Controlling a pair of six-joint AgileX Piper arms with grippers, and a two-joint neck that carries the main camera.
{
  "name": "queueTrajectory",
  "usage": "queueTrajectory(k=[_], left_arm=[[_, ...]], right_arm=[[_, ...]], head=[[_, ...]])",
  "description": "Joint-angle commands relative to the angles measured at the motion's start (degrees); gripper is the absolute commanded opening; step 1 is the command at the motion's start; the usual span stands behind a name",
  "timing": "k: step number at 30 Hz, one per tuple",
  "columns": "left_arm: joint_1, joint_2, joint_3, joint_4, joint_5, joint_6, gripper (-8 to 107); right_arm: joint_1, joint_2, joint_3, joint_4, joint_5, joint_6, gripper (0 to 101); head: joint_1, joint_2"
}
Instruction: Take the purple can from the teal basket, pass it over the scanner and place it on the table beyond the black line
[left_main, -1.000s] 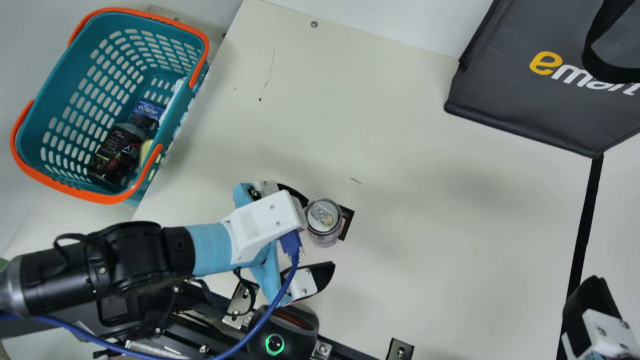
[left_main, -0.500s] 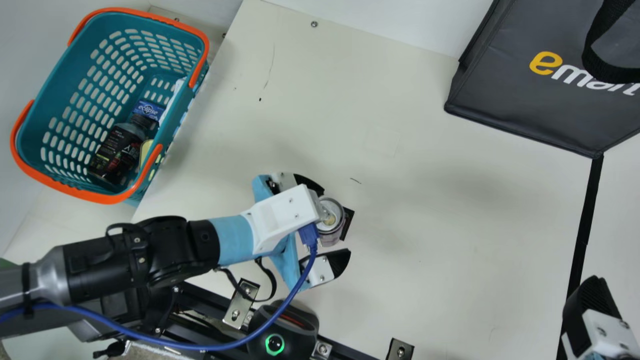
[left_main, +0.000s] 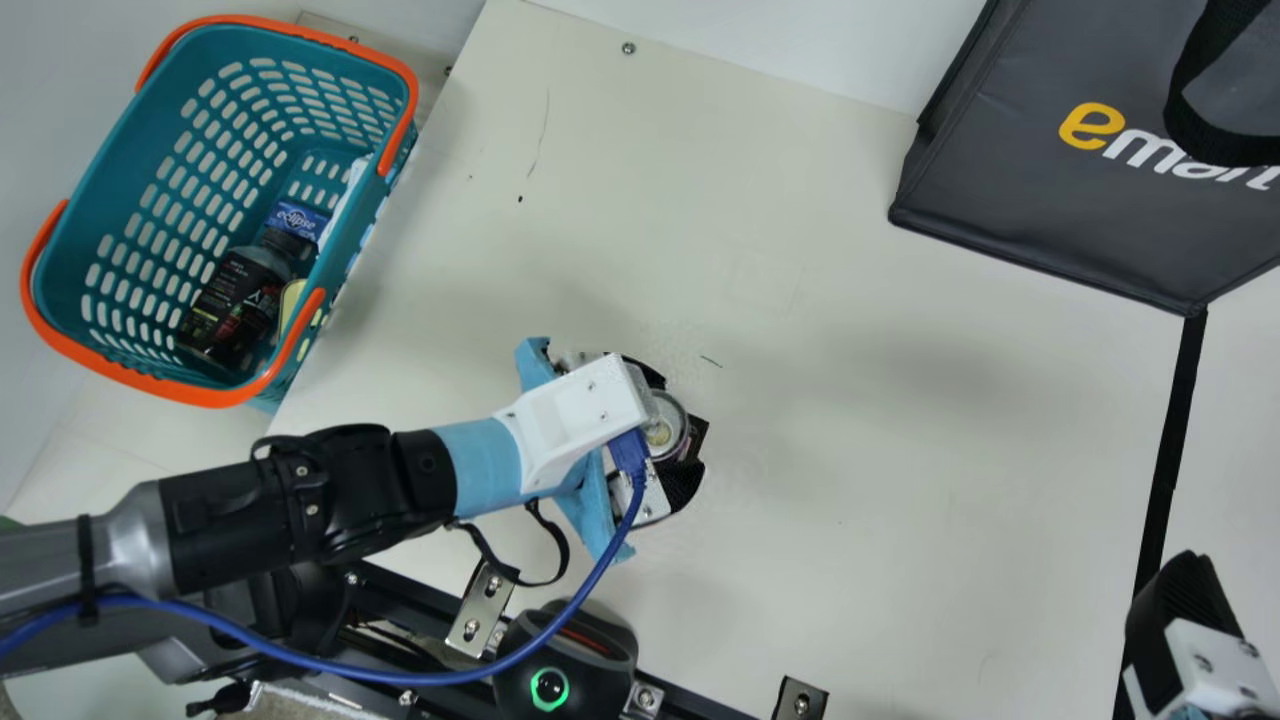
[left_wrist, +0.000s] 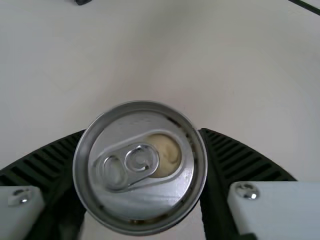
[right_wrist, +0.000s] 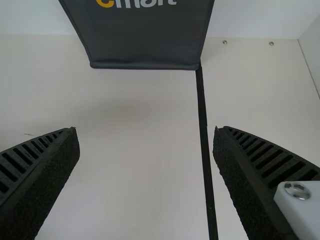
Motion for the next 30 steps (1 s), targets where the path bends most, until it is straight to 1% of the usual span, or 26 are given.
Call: queueTrajectory(k=[1,5,6,12,19,25,30], left_arm=[[0.07,-0.31,-0.09,-0.19,-0.06,-0.21,23],[0.37,-0.68,-1.19,-0.24,0.43,-0.78,-3],[0.43,-0.62,-1.68,-0.16,0.66,-0.98,-8],[0.16,1.46,-6.07,1.59,2.18,-3.31,-8],[-1.29,7.02,-13.27,6.46,4.52,-8.71,-8],[-3.51,12.75,-20.36,12.10,8.51,-14.97,-8],[-5.68,17.39,-26.08,15.32,12.21,-19.41,-8]], right_arm=[[0.00,0.00,0.00,0.00,0.00,0.00,95],[0.00,0.00,0.00,0.00,0.00,0.00,95],[0.00,0.00,0.00,0.00,0.00,0.00,95],[0.00,0.00,0.00,0.00,0.00,0.00,95],[0.00,0.00,0.00,0.00,0.00,0.00,95],[0.00,0.00,0.00,0.00,0.05,0.00,95],[0.00,0.00,0.00,0.00,0.05,0.00,95]], head=[[-1.66,0.14],[-1.66,0.14],[-1.66,0.14],[-1.66,0.14],[-1.66,0.14],[-1.66,0.14],[-1.66,0.14]])
